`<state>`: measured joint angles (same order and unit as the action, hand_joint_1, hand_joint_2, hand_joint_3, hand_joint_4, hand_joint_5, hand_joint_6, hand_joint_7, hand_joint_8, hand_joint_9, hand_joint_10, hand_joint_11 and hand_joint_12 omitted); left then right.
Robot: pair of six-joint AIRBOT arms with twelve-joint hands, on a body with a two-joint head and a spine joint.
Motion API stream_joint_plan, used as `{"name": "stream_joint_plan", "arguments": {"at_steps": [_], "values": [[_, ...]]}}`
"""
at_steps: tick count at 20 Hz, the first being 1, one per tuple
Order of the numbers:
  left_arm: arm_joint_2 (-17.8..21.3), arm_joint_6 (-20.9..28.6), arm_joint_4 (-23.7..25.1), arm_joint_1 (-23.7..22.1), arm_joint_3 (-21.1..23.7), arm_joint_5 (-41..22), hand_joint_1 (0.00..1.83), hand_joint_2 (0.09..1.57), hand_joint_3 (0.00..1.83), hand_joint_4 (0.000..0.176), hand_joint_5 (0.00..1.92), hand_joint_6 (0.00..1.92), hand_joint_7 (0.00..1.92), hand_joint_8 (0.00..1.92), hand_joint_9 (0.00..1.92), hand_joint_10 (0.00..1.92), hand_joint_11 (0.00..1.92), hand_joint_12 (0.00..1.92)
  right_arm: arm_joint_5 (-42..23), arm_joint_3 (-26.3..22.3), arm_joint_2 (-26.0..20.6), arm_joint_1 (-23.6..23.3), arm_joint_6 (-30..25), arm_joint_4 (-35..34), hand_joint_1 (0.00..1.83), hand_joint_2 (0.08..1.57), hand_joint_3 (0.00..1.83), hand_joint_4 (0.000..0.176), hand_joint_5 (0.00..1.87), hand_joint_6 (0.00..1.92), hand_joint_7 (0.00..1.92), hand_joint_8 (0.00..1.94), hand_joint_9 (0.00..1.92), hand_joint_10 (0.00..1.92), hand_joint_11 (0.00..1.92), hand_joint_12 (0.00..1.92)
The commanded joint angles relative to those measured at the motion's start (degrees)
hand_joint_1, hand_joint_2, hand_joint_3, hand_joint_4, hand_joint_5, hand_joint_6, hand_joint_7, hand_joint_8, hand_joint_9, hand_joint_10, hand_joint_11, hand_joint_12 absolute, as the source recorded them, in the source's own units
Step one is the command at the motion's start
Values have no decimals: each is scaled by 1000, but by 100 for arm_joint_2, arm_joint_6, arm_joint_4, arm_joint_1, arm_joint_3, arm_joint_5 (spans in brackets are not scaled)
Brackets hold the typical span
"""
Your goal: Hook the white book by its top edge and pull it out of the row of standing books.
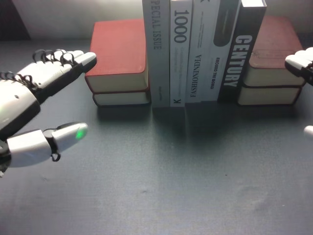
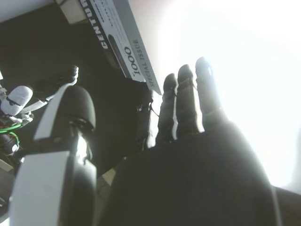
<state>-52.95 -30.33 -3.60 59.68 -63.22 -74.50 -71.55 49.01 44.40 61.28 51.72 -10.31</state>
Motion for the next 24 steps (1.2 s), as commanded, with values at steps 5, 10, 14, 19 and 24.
{"name": "stream_joint_plan", "arguments": {"at_steps": [5,10,14,19,24], "values": [[-31,56,-66,-72,-67,-605,83,1347,0,33,0,0,0,0,0,0,0,0,-664,-8,-28,-64,7,-1,456,1403,23,0,0,0,0,0,0,0,0,0],[-45,57,-91,-72,-88,-608,0,1349,0,14,0,0,0,0,0,0,0,0,-664,69,-28,-524,165,67,427,1411,11,0,9,4,0,0,0,0,0,0],[-54,62,-130,-70,-106,-605,0,1342,0,33,0,0,0,0,0,0,0,0,-478,257,136,-1085,377,67,388,1426,11,0,132,54,0,0,0,0,0,0],[-54,66,-157,-64,-124,-618,18,1334,0,68,0,0,0,0,0,0,0,0,-13,651,477,-1919,569,66,190,1403,0,0,118,59,0,0,0,0,0,0],[-101,88,-236,-14,-159,-616,49,1326,0,82,0,0,0,0,0,0,0,0,569,974,779,-2660,884,62,248,1397,0,0,195,107,0,0,0,0,0,0]]}}
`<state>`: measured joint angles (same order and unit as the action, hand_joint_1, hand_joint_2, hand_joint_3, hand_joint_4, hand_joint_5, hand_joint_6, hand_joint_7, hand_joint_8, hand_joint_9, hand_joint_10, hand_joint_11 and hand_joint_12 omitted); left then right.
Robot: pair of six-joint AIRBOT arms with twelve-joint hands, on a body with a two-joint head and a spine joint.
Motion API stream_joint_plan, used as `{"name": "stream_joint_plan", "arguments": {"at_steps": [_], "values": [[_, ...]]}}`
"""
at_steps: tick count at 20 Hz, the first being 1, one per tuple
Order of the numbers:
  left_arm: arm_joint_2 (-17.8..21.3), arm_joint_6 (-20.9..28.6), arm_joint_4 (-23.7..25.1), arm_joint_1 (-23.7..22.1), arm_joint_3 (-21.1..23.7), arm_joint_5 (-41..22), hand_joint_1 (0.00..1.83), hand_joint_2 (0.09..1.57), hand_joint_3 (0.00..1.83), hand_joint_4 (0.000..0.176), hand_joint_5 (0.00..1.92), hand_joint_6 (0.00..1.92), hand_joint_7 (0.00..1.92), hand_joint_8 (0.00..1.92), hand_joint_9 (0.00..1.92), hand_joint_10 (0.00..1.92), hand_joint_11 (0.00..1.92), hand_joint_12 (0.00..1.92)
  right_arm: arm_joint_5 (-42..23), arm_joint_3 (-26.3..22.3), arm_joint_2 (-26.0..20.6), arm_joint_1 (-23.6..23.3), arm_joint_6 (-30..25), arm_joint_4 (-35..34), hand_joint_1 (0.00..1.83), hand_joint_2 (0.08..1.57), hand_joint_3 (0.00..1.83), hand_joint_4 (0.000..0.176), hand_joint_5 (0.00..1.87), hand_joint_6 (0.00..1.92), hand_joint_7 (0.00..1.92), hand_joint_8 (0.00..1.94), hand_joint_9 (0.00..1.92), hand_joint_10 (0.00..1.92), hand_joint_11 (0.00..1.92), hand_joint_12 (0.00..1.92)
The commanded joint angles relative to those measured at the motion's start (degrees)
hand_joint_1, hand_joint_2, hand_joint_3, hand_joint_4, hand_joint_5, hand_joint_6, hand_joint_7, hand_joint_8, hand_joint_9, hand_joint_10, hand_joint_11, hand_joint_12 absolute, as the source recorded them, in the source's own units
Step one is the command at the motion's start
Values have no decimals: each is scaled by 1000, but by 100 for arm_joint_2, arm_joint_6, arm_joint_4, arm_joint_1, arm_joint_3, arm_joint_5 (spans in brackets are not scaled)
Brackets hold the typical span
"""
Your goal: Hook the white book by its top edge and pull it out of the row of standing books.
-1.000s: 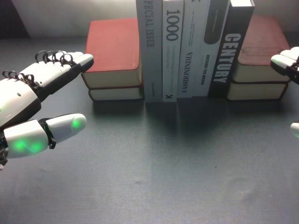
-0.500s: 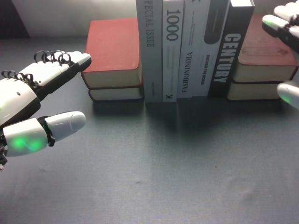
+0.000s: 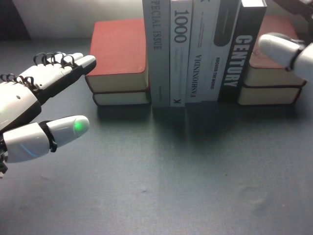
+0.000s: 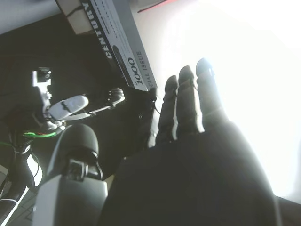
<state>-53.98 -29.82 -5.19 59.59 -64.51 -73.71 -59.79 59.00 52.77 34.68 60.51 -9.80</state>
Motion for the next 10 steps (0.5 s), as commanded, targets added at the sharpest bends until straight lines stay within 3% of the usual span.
{"name": "stream_joint_plan", "arguments": {"at_steps": [1,6,8,10], "values": [[-7,43,-82,-1,-37,-689,54,1324,0,80,0,0,0,0,0,0,0,0,-505,54,13,-116,9,12,268,1390,0,0,208,114,0,0,0,0,0,0],[-46,50,-91,3,-62,-674,72,1319,0,85,0,0,0,0,0,0,0,0,-35,305,284,-596,355,-57,362,1374,0,0,245,101,0,0,0,0,0,0],[-86,92,-91,26,-85,-658,57,1329,2,77,0,0,0,0,0,0,0,0,92,393,378,-715,510,-156,366,1373,0,0,247,94,0,0,0,0,0,0],[-113,112,-95,37,-100,-648,18,1319,0,93,0,0,0,0,0,0,0,0,163,470,430,-764,510,-234,377,1355,0,0,284,52,0,0,0,0,0,0]]}}
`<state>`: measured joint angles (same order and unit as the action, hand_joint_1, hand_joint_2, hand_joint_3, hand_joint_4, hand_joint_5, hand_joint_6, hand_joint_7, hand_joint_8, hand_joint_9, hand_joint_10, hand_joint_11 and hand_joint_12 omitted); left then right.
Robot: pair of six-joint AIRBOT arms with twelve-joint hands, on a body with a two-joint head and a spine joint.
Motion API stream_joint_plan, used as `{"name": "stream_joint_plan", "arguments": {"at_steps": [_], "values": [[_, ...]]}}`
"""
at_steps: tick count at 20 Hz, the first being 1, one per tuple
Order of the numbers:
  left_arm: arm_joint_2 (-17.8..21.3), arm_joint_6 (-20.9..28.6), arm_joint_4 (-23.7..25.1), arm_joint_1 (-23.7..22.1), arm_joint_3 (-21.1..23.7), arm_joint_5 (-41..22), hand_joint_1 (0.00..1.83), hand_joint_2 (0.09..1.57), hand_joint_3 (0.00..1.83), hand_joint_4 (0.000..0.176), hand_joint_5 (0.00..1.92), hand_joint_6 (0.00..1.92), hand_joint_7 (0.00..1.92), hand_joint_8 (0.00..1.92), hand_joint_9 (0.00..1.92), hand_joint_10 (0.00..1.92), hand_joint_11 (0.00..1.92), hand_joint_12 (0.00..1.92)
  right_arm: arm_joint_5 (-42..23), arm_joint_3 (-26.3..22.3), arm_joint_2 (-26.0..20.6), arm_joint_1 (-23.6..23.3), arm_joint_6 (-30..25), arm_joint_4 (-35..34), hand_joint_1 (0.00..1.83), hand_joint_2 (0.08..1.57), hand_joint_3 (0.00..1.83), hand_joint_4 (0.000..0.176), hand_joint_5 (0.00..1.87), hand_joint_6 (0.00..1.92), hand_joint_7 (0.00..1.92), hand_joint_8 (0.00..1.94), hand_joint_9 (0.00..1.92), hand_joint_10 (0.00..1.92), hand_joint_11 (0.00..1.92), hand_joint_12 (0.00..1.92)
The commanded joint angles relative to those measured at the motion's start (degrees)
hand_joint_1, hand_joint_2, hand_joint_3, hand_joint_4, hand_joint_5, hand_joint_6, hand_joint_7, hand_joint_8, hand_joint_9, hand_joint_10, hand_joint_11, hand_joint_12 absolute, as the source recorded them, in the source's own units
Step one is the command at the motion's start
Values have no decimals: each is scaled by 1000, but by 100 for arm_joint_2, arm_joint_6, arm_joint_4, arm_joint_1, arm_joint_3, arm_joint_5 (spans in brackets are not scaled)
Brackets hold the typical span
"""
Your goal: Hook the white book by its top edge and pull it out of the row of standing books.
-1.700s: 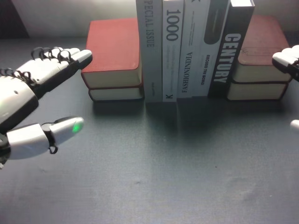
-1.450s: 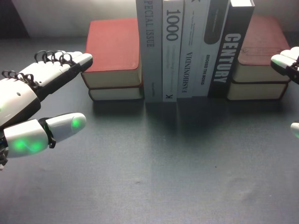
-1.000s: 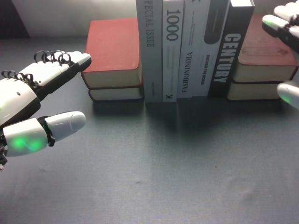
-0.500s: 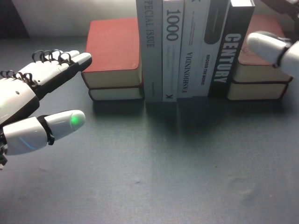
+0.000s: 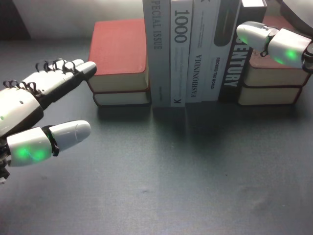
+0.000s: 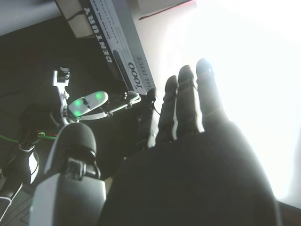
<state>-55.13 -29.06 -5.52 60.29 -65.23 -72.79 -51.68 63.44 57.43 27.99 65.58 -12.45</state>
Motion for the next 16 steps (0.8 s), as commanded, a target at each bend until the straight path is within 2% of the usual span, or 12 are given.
{"name": "stream_joint_plan", "arguments": {"at_steps": [1,4,5,6,7,10,11,12,13,14,15,16], "values": [[-1,36,-65,-32,-30,-738,51,1320,0,86,0,0,0,0,0,0,0,0,-608,61,-14,-105,3,-5,378,1354,0,0,289,51,0,0,0,0,0,0],[-17,41,-76,-20,-35,-740,97,1317,0,90,0,0,0,0,0,0,0,0,-455,156,54,-135,4,-58,358,1359,0,0,283,38,0,0,0,0,0,0],[-20,45,-79,-12,-36,-740,90,1322,0,86,0,0,0,0,0,0,0,0,-415,192,89,-156,4,-73,395,1349,0,0,302,41,0,0,0,0,0,0],[-22,49,-79,-9,-36,-740,39,1328,3,94,0,0,0,0,0,0,0,0,-380,215,111,-175,4,-79,418,1344,0,0,310,39,0,0,0,0,0,0],[-25,49,-79,-6,-37,-740,9,1329,3,112,0,0,0,0,0,0,0,0,-330,243,135,-199,4,-84,424,1342,0,0,302,33,0,0,0,0,0,0],[-33,57,-91,-1,-41,-760,38,1335,2,112,0,0,0,0,0,0,0,0,-201,261,150,-214,74,-84,413,1343,0,0,311,27,0,0,0,0,0,0],[-32,60,-99,7,-39,-769,7,1334,2,120,0,0,0,0,0,0,0,0,-187,255,150,-214,106,-84,420,1339,0,0,368,45,0,0,0,0,0,0],[-30,65,-109,19,-38,-780,7,1334,2,120,0,0,0,0,0,0,0,0,-175,247,150,-214,127,-85,420,1339,0,0,368,45,0,0,0,0,0,0],[-28,69,-122,36,-35,-796,1,1334,2,132,0,0,0,0,0,0,0,0,-174,235,145,-214,134,-85,467,1337,0,0,508,93,0,0,0,0,0,0],[-28,70,-133,45,-32,-806,0,1327,0,141,0,0,0,0,0,0,0,0,-174,211,128,-214,135,-84,451,1352,0,0,575,242,0,0,0,0,0,0],[-28,72,-140,50,-31,-810,0,1327,0,141,0,0,0,0,0,0,0,0,-176,174,96,-214,139,-82,451,1352,0,0,575,242,0,0,0,0,0,0],[-27,72,-146,54,-28,-813,0,1325,0,143,0,0,0,0,0,0,0,0,-187,129,61,-214,155,-79,476,1345,0,0,557,498,30,0,0,0,0,0]]}}
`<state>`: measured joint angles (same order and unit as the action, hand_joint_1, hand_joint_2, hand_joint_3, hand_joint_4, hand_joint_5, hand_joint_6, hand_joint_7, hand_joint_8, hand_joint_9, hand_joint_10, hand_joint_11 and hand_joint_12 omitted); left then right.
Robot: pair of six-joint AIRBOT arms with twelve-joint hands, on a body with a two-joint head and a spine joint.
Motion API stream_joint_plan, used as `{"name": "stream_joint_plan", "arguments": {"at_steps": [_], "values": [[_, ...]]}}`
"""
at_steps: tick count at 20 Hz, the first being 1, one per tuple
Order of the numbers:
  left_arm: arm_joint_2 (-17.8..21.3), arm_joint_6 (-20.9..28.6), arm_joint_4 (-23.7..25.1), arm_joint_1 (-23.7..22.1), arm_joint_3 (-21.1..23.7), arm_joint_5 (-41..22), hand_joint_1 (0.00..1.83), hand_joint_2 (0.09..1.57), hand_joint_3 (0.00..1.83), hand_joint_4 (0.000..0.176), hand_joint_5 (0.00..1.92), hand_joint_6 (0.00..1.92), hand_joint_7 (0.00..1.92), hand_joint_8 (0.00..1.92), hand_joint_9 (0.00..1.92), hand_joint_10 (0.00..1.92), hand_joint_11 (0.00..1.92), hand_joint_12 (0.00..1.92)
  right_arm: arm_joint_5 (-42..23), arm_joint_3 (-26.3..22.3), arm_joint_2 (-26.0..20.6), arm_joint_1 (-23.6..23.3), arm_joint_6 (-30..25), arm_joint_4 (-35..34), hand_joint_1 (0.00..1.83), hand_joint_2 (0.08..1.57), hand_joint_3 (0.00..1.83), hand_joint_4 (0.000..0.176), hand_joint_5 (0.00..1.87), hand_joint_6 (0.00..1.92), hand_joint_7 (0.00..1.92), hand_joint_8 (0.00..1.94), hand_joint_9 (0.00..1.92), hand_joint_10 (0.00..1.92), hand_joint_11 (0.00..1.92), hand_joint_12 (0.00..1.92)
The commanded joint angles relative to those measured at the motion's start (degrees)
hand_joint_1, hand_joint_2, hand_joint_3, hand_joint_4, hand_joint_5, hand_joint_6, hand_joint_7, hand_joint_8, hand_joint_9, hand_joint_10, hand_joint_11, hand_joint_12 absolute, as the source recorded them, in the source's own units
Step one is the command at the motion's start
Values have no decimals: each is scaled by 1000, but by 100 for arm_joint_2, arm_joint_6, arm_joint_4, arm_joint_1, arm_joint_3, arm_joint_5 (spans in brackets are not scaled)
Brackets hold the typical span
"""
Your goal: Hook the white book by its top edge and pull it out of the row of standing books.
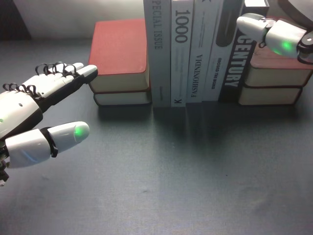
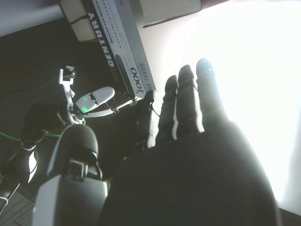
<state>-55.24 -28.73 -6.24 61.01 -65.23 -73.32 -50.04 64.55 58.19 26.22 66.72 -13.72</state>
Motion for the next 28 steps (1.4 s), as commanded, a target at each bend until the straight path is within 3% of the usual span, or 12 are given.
{"name": "stream_joint_plan", "arguments": {"at_steps": [1,2,5,9,10,12,19,20,21,22,25,28], "values": [[-14,39,-84,-10,-25,-769,0,1324,0,134,0,0,0,0,0,0,0,0,-388,-41,-56,-37,56,54,644,1389,25,98,485,1552,90,5,0,0,0,0],[-12,39,-97,4,-19,-779,0,1320,0,134,0,0,0,0,0,0,0,0,-441,-97,-90,-36,60,77,677,1409,14,133,472,1713,102,5,0,0,0,0],[-3,39,-133,40,-7,-812,0,1313,0,126,0,0,0,0,0,0,0,0,-597,-287,-193,-34,60,195,684,1427,5,126,463,1772,142,13,0,0,0,0],[7,39,-180,75,8,-862,0,1313,0,103,0,0,0,0,0,0,0,0,-812,-568,-353,122,60,397,584,1462,6,172,402,1840,120,1,0,0,0,0],[11,39,-195,83,12,-875,0,1309,0,102,0,0,0,0,0,0,0,0,-902,-654,-420,220,60,433,263,1457,4,0,365,1519,114,1,0,0,0,0],[24,36,-234,89,24,-920,0,1301,0,83,0,0,0,0,0,0,0,0,-1099,-844,-564,449,-11,557,135,1455,2,0,452,1283,139,7,0,0,0,0],[69,27,-367,202,70,-1054,2,1308,0,71,0,0,0,0,0,0,0,0,-1832,-1276,-946,1415,-988,1141,226,1386,0,0,460,1386,125,6,0,0,0,0],[70,27,-379,213,73,-1069,27,1303,0,71,0,0,0,0,0,0,0,0,-1918,-1306,-974,1551,-1152,1216,553,1418,0,133,458,1694,138,8,0,0,0,0],[70,26,-390,220,74,-1077,25,1304,0,62,0,0,0,0,0,0,0,0,-1966,-1340,-1007,1685,-1313,1310,620,1425,0,167,456,1759,139,8,0,0,0,0],[70,25,-400,225,75,-1084,4,1301,0,64,0,0,0,0,0,0,0,0,-1984,-1380,-1043,1804,-1461,1406,334,1402,0,0,458,1453,143,7,0,0,0,0],[77,9,-442,258,90,-1123,0,1300,0,66,0,0,0,0,0,0,0,0,-1985,-1515,-1154,2202,-1916,1716,253,1397,0,0,435,1259,267,34,19,12,0,0],[82,-6,-498,292,104,-1158,4,1310,2,96,0,0,0,0,0,0,0,0,-1986,-1557,-1149,2589,-2552,2026,242,1404,5,0,538,1035,455,21,6,550,0,849]]}}
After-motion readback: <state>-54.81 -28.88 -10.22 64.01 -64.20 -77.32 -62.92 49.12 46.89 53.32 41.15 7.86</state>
